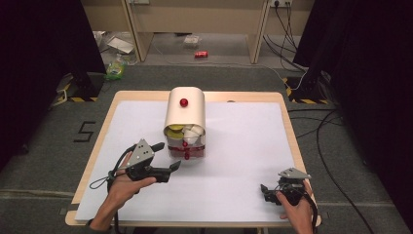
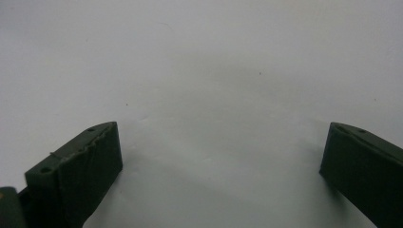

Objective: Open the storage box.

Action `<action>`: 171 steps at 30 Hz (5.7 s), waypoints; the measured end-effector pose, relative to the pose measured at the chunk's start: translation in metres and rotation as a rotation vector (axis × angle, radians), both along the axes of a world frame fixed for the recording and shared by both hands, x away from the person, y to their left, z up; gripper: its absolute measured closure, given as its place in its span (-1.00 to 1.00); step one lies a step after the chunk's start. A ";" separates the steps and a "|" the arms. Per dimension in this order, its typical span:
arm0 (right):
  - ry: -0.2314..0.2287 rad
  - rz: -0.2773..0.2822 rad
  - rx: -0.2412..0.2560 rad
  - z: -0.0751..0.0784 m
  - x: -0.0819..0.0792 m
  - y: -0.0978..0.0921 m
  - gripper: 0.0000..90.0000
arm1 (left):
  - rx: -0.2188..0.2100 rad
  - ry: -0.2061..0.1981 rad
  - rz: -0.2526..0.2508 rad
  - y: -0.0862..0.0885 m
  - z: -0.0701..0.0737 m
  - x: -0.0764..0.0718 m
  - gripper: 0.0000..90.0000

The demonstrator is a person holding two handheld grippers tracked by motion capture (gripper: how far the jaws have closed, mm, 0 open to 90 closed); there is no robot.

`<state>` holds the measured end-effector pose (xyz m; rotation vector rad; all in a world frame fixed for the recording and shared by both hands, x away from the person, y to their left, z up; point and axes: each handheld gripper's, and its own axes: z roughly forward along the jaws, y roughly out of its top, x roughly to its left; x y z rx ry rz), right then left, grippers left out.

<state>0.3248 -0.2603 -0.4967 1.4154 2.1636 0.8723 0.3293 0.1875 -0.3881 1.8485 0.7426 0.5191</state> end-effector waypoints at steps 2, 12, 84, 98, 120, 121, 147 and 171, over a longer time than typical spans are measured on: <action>0.000 0.001 -0.001 0.000 0.000 0.000 -1.00 | 0.002 -0.006 -0.007 -0.001 0.003 0.000 -0.61; 0.001 0.000 0.001 0.000 0.000 0.000 -1.00 | 0.006 -0.018 -0.030 -0.011 0.016 0.011 -0.60; 0.000 0.002 0.001 0.000 0.000 0.000 -1.00 | 0.056 0.033 -0.075 -0.026 0.010 0.008 -0.62; -0.001 0.002 0.001 0.000 0.000 0.000 -1.00 | 0.061 0.006 -0.063 -0.028 0.003 -0.012 -0.62; -0.002 0.001 0.000 0.000 0.000 0.000 -0.99 | 0.057 0.001 -0.075 -0.028 -0.007 -0.034 -0.62; -0.002 0.001 0.000 0.000 0.000 0.000 -0.99 | 0.059 0.001 -0.077 -0.028 -0.007 -0.035 -0.62; -0.002 0.001 0.000 0.000 0.000 0.000 -0.99 | 0.034 0.012 -0.085 -0.026 -0.011 -0.045 -0.62; 0.000 -0.001 0.003 0.000 0.000 0.000 -1.00 | 0.004 -0.033 -0.042 -0.016 0.002 -0.035 -0.60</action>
